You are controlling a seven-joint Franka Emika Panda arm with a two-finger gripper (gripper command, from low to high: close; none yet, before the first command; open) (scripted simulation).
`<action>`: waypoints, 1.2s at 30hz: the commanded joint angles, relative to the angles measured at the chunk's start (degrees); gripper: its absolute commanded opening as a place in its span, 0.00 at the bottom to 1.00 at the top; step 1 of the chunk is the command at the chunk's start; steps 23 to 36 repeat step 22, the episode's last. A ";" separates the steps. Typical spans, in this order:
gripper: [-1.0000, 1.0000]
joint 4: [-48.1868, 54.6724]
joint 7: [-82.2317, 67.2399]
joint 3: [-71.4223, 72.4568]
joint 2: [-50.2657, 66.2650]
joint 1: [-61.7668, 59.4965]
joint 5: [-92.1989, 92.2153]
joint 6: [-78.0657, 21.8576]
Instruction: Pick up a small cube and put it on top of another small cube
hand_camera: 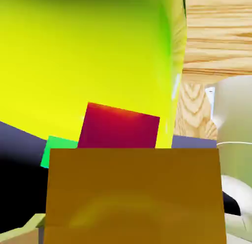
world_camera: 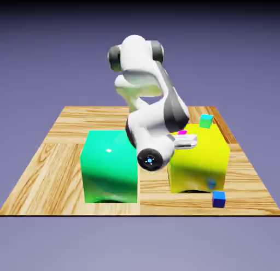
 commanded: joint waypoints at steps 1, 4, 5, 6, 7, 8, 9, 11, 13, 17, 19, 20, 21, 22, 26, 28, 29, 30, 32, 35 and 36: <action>0.00 0.45 -0.12 -1.11 -0.20 2.08 -0.96 -1.36; 0.00 1.81 -0.34 -4.42 -0.82 8.31 -3.60 -5.37; 0.00 2.72 -0.62 -5.16 -1.06 10.38 -4.53 -6.99; 0.00 3.55 -0.87 -5.83 -1.28 12.27 -5.37 -8.46; 0.00 3.55 -0.87 -5.83 -1.28 12.27 -5.37 -8.46; 0.00 2.13 -0.27 -3.76 -1.64 10.59 -5.77 -7.55; 0.00 0.71 0.32 -1.69 -2.01 8.90 -6.17 -6.64; 0.00 -2.14 1.52 2.46 -2.75 5.52 -6.96 -4.81; 0.00 -4.98 2.71 6.61 -3.48 2.14 -7.76 -2.99; 0.00 -10.67 5.10 14.91 -4.96 -4.61 -9.35 0.67; 0.00 -13.52 6.29 19.06 -5.69 -7.99 -10.14 2.49; 0.00 -14.17 6.56 20.02 -5.86 -8.77 -10.33 2.91; 1.00 -14.17 6.56 20.02 -5.86 -8.77 -10.33 2.91; 1.00 -14.17 6.56 20.02 -5.86 -8.77 -10.33 2.91; 1.00 -14.17 6.56 20.02 -5.86 -8.77 -10.33 2.91; 1.00 -14.17 6.56 20.02 -5.86 -8.77 -10.33 2.91; 1.00 -14.17 6.56 20.02 -5.86 -8.77 -10.33 2.91; 1.00 -14.17 6.56 20.02 -5.86 -8.77 -10.33 2.91; 1.00 -14.17 6.56 20.02 -5.86 -8.77 -10.33 2.91; 1.00 -14.17 6.56 20.02 -5.86 -8.77 -10.33 2.91; 1.00 -14.17 6.56 20.02 -5.86 -8.77 -10.33 2.91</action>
